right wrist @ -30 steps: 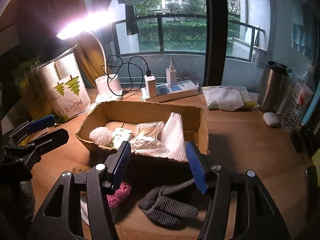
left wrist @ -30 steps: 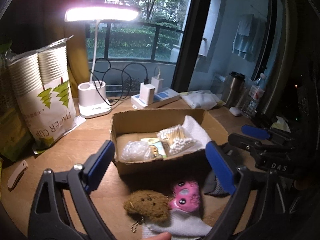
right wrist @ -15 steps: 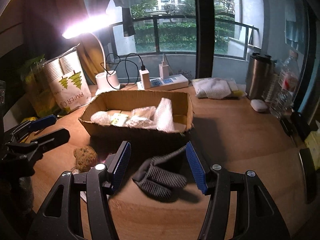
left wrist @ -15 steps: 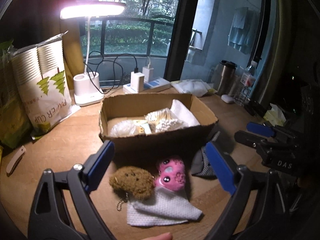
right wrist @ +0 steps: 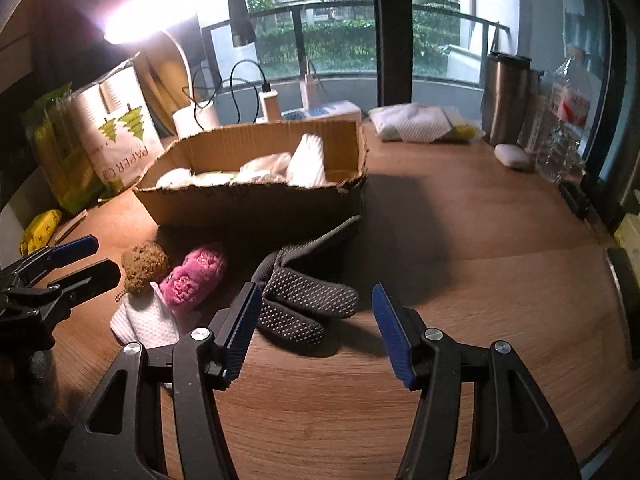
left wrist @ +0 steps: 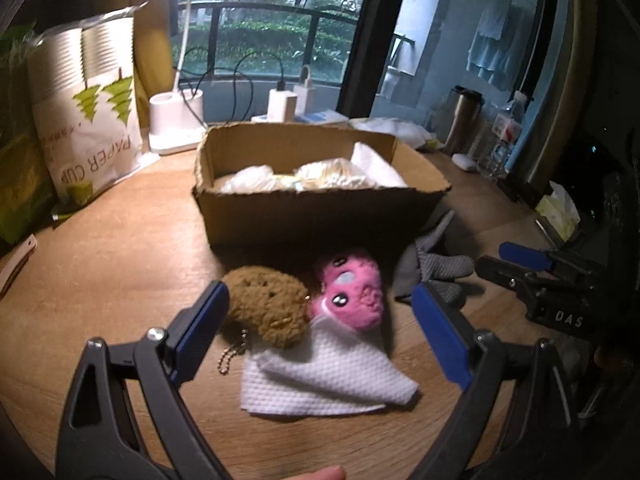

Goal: Organize soft objects
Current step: 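Move the right tool to the grey dotted glove and grasp it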

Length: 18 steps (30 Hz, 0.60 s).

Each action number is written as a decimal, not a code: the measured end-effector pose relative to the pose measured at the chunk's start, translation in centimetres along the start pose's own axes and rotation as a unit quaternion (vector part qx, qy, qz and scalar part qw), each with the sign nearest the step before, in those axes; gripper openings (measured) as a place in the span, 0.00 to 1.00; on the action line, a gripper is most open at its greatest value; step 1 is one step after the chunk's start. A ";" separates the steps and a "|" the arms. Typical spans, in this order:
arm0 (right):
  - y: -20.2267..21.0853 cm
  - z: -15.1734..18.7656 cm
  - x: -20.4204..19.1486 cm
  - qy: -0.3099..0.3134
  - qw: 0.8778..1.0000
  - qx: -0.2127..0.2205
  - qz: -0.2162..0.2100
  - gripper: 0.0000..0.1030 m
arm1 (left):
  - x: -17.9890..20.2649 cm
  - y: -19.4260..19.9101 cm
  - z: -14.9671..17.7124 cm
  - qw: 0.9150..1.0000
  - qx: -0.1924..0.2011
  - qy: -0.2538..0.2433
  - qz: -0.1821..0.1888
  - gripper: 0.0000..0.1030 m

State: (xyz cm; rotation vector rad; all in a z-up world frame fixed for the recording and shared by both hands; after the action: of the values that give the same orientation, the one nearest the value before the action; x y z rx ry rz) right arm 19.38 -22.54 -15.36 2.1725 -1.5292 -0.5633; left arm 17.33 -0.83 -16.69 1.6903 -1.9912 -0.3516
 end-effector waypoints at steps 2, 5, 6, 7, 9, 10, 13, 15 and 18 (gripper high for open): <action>-0.6 0.2 -0.3 0.001 1.000 -0.005 -0.003 0.59 | -0.5 -0.2 0.4 1.000 -0.004 0.004 -0.004 0.91; -1.4 0.4 -0.9 0.007 1.000 -0.014 -0.007 0.59 | -1.6 -0.7 0.7 1.000 -0.011 0.009 -0.010 0.91; -1.7 0.4 -1.0 0.008 1.000 -0.016 -0.008 0.59 | -2.1 -0.9 0.8 1.000 -0.014 0.014 -0.014 0.91; -2.0 0.4 -1.1 0.010 1.000 -0.019 -0.009 0.59 | -2.4 -1.1 0.8 1.000 -0.015 0.017 -0.016 0.91; -2.7 0.5 -1.4 0.013 1.000 -0.025 -0.009 0.59 | -3.2 -1.4 0.9 0.999 -0.018 0.022 -0.022 0.91; -3.0 0.5 -1.6 0.014 0.999 -0.028 -0.009 0.59 | -3.5 -1.6 1.0 0.999 -0.020 0.024 -0.024 0.91; -4.0 0.5 -1.8 0.015 0.999 -0.035 -0.011 0.59 | -4.0 -2.3 1.3 0.999 -0.028 0.020 -0.029 0.91; -4.6 0.5 -2.0 0.016 0.999 -0.040 -0.011 0.59 | -4.2 -2.8 1.3 0.999 -0.033 0.019 -0.031 0.91; -5.5 0.4 -2.1 0.017 0.999 -0.047 -0.011 0.59 | -4.2 -3.8 1.3 0.998 -0.043 0.016 -0.033 0.91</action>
State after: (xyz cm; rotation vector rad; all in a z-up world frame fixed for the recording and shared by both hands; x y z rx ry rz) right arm 22.73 -18.88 -18.55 2.1197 -1.4339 -0.5899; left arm 20.31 2.34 -20.52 1.7000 -1.8743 -0.4241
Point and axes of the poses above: each gripper's, at about its wrist camera, not at the fingertips, and y roughly against the way its jaws point, x to its right, z to its underside, the point moved 1 cm from there along -y, roughly the way its jaws point, and after that the axes turned 12 degrees about x, right-handed, at the moved point
